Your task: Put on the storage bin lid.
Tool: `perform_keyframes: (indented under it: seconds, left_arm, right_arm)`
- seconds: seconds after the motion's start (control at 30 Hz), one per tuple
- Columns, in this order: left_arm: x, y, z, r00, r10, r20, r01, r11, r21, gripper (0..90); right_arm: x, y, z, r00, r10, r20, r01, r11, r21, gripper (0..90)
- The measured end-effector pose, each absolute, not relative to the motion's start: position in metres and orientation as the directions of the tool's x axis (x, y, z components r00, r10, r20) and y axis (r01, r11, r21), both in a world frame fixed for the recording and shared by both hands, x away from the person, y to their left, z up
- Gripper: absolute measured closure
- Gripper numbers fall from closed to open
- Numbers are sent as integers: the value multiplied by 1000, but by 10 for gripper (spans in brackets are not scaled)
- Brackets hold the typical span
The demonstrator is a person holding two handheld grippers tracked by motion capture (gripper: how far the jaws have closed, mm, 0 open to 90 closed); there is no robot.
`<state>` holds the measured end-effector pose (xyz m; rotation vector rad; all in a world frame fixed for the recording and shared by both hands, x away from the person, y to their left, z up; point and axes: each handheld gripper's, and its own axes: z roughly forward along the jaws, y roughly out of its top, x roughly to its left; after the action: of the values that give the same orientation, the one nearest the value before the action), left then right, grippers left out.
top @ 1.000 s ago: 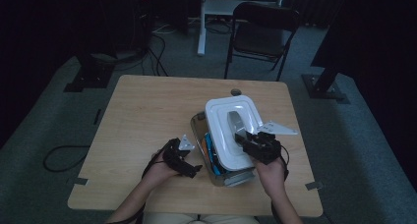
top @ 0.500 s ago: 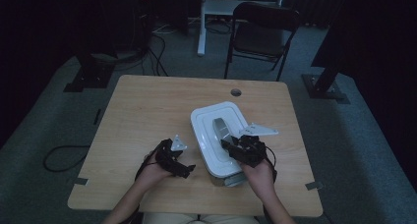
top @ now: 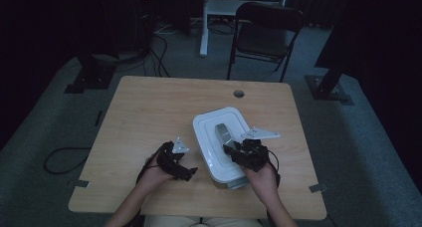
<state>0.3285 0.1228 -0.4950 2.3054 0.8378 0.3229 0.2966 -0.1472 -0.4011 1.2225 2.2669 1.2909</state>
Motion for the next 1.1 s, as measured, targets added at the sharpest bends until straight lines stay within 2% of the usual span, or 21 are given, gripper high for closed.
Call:
perform_keyframes:
  seconds: [0.47, 0.5, 0.57, 0.63, 0.8, 0.87, 1.0, 1.1]
  left_arm:
    - [328, 120, -497, 766, 643, 6, 484, -582, 654, 12]
    - [328, 120, -496, 764, 645, 5, 485, -579, 656, 12]
    - [329, 122, -495, 762, 647, 6, 485, -577, 657, 12]
    - [329, 123, -495, 759, 651, 6, 486, -573, 659, 12]
    - [330, 124, -493, 754, 657, -2, 490, -561, 667, 12]
    - [331, 123, -492, 756, 655, -2, 490, -563, 666, 12]
    - [333, 122, -492, 754, 657, -4, 491, -560, 668, 12]
    - [335, 121, -491, 750, 662, -11, 494, -549, 674, 12]
  right_arm:
    - [298, -148, -401, -611, 768, 191, 553, 242, 797, 679]
    - [298, -149, -402, -613, 766, 193, 553, 242, 797, 651]
    - [298, -149, -401, -616, 764, 189, 548, 244, 801, 497]
    - [297, -153, -397, -635, 740, 224, 543, 221, 810, 447]
    - [299, -173, -385, -594, 784, 179, 498, 185, 847, 261]
    - [304, -187, -384, -585, 794, 167, 487, 179, 855, 133]
    - [316, -206, -387, -491, 870, 40, 451, 214, 866, 125]
    - [328, -224, -395, -468, 881, 67, 451, 173, 876, 120]
